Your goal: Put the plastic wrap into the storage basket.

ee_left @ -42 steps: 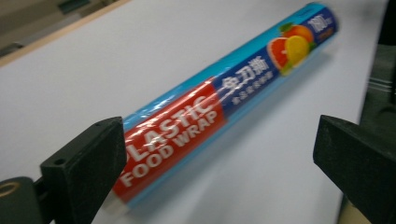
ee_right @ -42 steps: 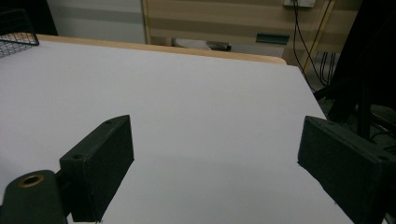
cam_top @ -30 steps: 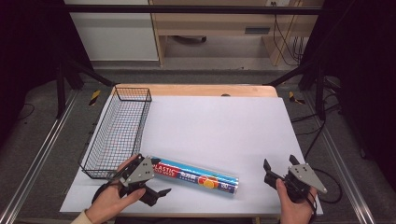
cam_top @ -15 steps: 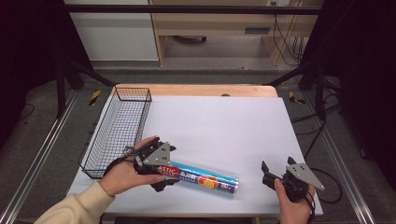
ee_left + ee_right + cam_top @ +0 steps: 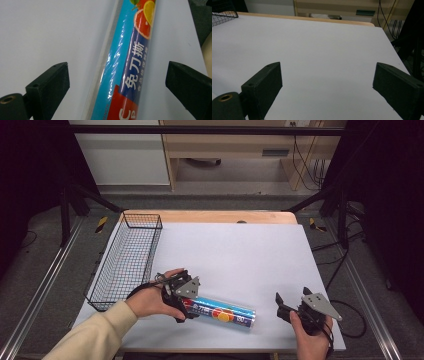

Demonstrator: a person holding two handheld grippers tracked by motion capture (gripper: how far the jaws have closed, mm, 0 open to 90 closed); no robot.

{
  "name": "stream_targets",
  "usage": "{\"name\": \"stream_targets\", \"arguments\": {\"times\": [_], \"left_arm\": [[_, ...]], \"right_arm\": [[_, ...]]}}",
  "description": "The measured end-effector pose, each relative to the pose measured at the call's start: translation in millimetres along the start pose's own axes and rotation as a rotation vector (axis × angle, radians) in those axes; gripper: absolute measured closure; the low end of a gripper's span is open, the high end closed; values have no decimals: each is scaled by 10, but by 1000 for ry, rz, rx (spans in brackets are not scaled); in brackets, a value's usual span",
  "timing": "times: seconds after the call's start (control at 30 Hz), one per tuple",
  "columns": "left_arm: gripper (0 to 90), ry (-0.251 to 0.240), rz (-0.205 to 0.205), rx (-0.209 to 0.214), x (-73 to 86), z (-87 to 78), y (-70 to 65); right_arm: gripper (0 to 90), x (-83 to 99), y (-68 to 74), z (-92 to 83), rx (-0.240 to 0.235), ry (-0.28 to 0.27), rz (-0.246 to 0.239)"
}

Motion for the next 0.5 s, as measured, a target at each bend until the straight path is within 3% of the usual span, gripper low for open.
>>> {"name": "stream_targets", "arguments": {"times": [0.2, 0.5], "left_arm": [[55, 68, 6, 32, 41, 165, 41], [112, 79, 20, 84, 64, 318, 55]], "right_arm": [[91, -1, 17, 12, -8, 6, -3], [90, -1, 35, 24, -18, 12, -7]]}}
Point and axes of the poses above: each handheld gripper's, and its own axes: z roughly forward along the jaws, x roughly out of its underside, y roughly to its left, the point moved 3 cm from there along z, roughly forward along the jaws, and after that the axes turned 4 degrees about -y, right-handed, at the moved point
